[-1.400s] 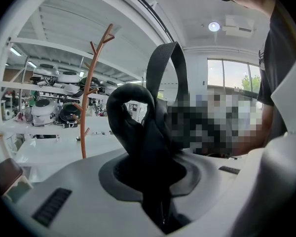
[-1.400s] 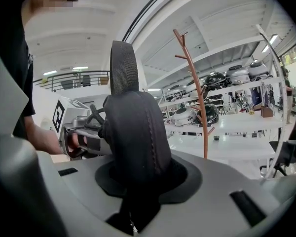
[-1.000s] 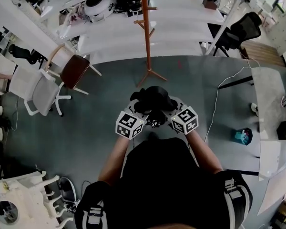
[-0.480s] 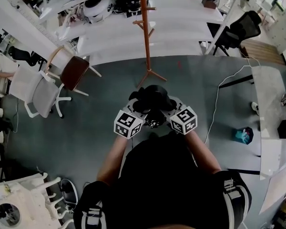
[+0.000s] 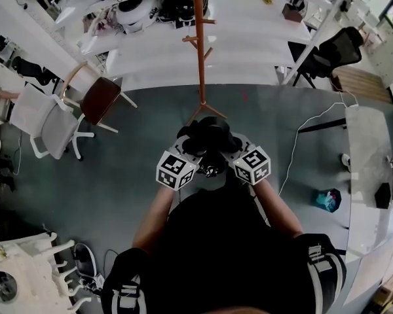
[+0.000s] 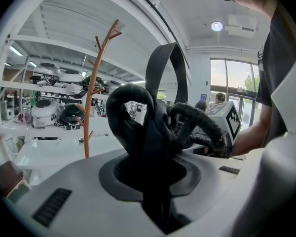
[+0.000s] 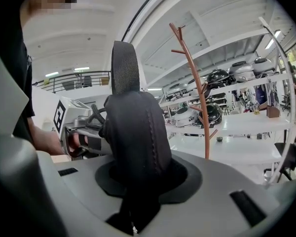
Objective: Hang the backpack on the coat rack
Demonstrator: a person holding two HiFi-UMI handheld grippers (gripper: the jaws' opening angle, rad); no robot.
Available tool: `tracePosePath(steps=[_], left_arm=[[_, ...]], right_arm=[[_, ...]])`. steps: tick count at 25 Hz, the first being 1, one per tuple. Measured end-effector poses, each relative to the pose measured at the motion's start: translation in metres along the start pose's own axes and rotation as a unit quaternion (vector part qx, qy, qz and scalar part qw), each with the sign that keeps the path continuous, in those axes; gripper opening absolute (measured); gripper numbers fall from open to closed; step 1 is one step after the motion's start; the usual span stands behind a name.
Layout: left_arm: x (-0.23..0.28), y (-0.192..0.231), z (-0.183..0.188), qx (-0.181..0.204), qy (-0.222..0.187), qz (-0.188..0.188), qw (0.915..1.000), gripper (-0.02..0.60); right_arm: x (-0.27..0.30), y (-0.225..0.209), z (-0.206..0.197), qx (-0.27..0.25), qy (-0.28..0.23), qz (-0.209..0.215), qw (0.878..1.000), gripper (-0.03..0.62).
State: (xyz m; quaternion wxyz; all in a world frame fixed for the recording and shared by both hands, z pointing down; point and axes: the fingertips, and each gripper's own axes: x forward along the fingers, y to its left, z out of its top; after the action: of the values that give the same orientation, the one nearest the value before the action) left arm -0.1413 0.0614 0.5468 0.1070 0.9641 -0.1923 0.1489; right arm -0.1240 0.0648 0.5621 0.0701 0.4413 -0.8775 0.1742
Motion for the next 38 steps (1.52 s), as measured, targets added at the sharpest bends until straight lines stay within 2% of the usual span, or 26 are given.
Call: tracePosePath(steps=[12,23,38], left_arm=[[0.071,0.06,0.044,-0.012,0.002,0.051,0.9986,0.092],[0.116,0.114,0.083,-0.039,-0.006,0.114,0.9927,0.091],[0.18,0.15,0.112,-0.072,-0.027,0.17,0.9824,0.091]], right_arm=[[0.038,-0.088,0.045,-0.019,0.012,0.053,0.998,0.13],[0.076,-0.149,0.085,-0.03,0.032,0.114,0.992,0.13],[0.094,-0.223,0.11,-0.052,0.063,0.165,0.983,0.13]])
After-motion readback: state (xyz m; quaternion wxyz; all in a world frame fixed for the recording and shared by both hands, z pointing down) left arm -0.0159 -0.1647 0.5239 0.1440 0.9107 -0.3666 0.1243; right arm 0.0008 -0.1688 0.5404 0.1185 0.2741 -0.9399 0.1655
